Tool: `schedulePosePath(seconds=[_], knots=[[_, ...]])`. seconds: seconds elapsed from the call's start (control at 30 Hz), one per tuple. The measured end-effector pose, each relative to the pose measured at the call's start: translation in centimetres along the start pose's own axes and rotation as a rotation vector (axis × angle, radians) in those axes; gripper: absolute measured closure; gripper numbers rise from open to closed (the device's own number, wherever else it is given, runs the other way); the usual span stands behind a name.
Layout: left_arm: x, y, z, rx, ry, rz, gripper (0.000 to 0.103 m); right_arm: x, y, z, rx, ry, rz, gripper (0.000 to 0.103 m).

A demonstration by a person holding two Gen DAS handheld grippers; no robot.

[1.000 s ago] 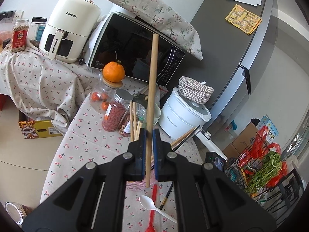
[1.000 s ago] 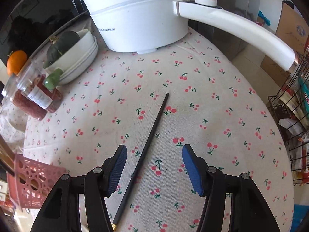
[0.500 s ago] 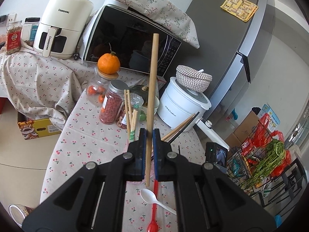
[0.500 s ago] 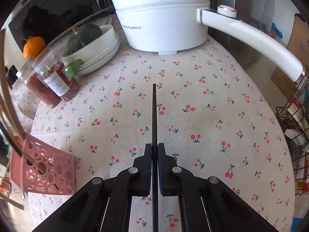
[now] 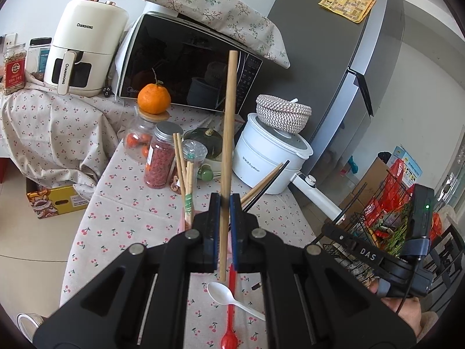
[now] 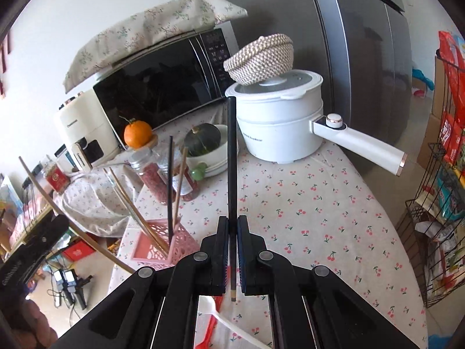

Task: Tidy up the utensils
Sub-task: 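Lower the wooden chopstick into the basket and open left, while right carries the black chopstick there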

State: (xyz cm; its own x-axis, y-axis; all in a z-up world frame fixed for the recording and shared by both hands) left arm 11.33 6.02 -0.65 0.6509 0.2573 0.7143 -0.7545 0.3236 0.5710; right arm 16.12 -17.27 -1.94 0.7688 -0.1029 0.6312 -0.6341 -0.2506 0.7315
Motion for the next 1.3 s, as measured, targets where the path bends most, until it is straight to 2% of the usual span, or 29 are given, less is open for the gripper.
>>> schedulePosePath(seconds=[0.2, 0.47, 0.63, 0.83, 0.9, 1.07, 1.2, 1.3], knots=[[0.8, -0.1, -0.8, 0.008, 0.027, 0.054, 0.096, 0.0, 3.7, -1.5, 0.041, 0.015, 0.075, 0.098], [1.8, -1.1, -1.4, 0.069, 0.06, 0.163, 0.096, 0.5, 5.5, -2.4, 0.071, 0.034, 0.128, 0.098], [1.4, -3.1, -1.4, 0.103, 0.044, 0.124, 0.096, 0.9, 5.8, -2.7, 0.092, 0.033, 0.145, 0.098], [0.9, -5.0, -1.9, 0.108, 0.046, 0.008, 0.094, 1.5, 6.0, -3.7, 0.137, 0.034, 0.168, 0.098], [0.7, -4.9, -2.0, 0.113, 0.044, -0.022, 0.078, 1.6, 5.9, -4.2, 0.147, 0.039, 0.174, 0.098], [0.2, -3.4, -2.5, 0.124, 0.051, -0.072, 0.053, 1.9, 5.0, -5.2, 0.168, 0.034, 0.179, 0.098], [-0.6, -2.9, -3.0, 0.15, 0.028, -0.143, 0.038, 2.2, 4.0, -5.8, 0.192, 0.017, 0.183, 0.098], [-1.4, -3.0, -3.4, 0.176, 0.003, -0.204, 0.032, 2.3, 3.0, -6.5, 0.204, 0.012, 0.182, 0.098]])
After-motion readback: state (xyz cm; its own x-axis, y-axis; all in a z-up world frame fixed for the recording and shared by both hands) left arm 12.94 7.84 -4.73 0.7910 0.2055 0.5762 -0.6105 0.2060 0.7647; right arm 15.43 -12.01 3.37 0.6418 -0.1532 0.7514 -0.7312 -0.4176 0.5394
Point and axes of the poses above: each gripper's, at about its wrist camera, not at the fingertips, and y roughly against the way its jaws point, z to its right, x to its top, the point moved 1 cm from there along -y, roughly the way its jaws point, and after that the axes turned 10 degrees about -z, right-handed, at the moved point
